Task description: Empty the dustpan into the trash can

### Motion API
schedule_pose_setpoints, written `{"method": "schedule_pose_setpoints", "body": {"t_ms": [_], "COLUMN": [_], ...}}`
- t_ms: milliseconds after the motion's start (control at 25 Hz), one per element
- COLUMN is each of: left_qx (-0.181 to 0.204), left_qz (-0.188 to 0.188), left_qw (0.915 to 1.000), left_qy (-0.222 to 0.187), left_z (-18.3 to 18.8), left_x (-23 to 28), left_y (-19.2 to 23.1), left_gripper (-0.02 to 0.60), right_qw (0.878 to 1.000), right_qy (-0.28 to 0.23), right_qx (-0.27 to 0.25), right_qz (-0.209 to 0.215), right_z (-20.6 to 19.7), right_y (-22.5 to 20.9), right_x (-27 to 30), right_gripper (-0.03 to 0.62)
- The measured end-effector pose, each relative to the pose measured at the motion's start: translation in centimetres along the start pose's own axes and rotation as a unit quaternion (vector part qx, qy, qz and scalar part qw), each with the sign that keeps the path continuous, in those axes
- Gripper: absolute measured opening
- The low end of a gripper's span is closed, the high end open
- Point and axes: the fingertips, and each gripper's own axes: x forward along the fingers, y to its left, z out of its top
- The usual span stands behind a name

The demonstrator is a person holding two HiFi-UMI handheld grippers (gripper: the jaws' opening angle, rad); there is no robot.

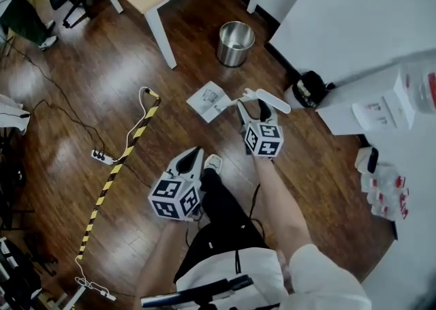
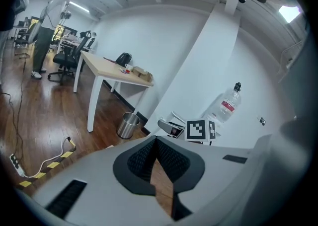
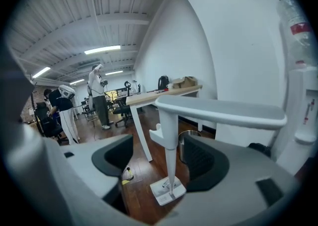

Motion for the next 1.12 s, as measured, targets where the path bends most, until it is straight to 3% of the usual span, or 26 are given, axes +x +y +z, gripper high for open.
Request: {"method": "schedule_pose_setpoints", "body": {"t_ms": [360, 560, 720, 1120], "left_qx": [-0.012, -0.023, -0.030, -0.042], "left_qz": [-0.010, -0.008, -0.006, -0.002], "left_qw": [0.9999, 0.9997, 0.9995, 0.9991], "left_qy": [0.005, 0.010, 0.010, 0.000], "left_z": [0.5, -0.2, -0.2, 0.5], "left_x": [2.2, 2.4, 2.2, 1.9], "left_y": [0.5, 1.1, 1.5, 2.6], "left_gripper": [-0.011, -0.011, -0.011, -0.011], "right_qw": [1.000, 1.000, 1.000, 1.000], "right_qy": [-0.025, -0.027, -0.024, -0.005], "right_qx": [-0.005, -0.002, -0.003, -0.019], "right_qz": [0.008, -0.007, -0.007, -0.008], "right_z": [0.9, 1.4, 1.8, 2.2], "right_y": [-0.7, -1.0, -0.4, 0.0], "right_x": [3.1, 4.2, 4.6, 6.1], "right_gripper": [0.338, 0.304, 0.238, 0.207]}}
